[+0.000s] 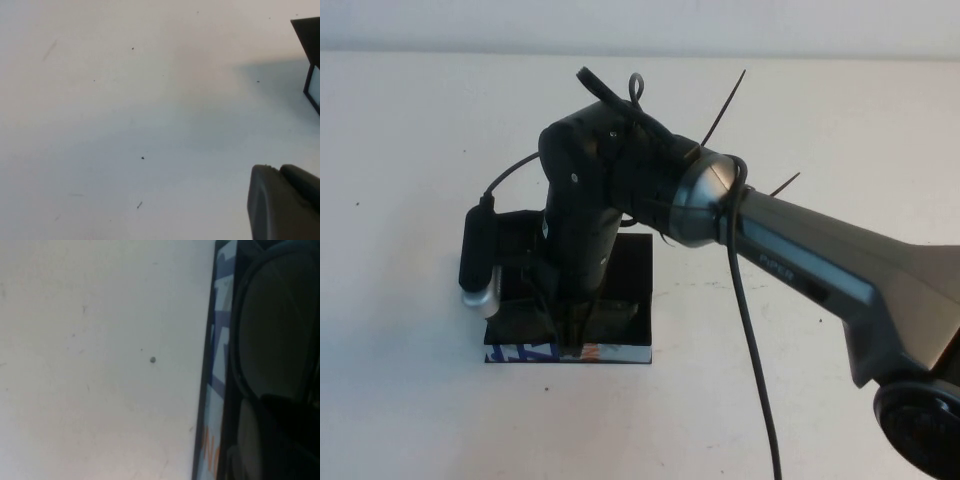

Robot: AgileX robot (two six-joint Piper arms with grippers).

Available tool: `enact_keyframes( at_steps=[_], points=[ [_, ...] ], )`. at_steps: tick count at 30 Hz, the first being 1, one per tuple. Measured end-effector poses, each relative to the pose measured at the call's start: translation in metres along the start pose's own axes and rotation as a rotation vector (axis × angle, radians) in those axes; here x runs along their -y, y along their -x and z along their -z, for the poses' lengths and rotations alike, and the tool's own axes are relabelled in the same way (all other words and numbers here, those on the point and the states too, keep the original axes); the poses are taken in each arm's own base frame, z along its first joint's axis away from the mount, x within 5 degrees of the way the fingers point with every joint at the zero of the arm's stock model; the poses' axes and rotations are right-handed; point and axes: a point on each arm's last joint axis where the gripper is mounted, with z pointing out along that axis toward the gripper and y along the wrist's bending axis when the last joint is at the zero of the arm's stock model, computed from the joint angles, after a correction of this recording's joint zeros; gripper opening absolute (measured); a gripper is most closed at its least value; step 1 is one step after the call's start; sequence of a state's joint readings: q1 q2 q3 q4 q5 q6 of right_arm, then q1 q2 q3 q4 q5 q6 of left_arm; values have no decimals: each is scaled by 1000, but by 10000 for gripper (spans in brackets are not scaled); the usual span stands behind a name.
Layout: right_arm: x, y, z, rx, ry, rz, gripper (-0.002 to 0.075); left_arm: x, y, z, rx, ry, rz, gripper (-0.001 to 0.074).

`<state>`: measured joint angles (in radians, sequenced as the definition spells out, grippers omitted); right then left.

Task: Return glasses to glasses case
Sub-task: Place the glasses in the glasses case

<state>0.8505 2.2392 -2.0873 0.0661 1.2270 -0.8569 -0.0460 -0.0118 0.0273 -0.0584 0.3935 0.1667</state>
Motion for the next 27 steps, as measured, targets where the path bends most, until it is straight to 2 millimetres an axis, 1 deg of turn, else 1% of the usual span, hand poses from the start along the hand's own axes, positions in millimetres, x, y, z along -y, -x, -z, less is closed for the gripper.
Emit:
enact_keyframes(
  at_steps=[2, 13, 18, 27],
  points=[
    [1, -1, -4, -9, 2, 1, 43, 0, 0, 0, 0, 0, 0, -4],
    [6, -6, -12, -24, 7, -11, 43, 0, 0, 0, 0, 0, 0, -4],
    [10, -10, -11, -30, 0, -20, 43, 0, 0, 0, 0, 0, 0, -4],
    [10, -11, -11, -35, -4, -17, 43, 0, 0, 0, 0, 0, 0, -4]
  ],
)
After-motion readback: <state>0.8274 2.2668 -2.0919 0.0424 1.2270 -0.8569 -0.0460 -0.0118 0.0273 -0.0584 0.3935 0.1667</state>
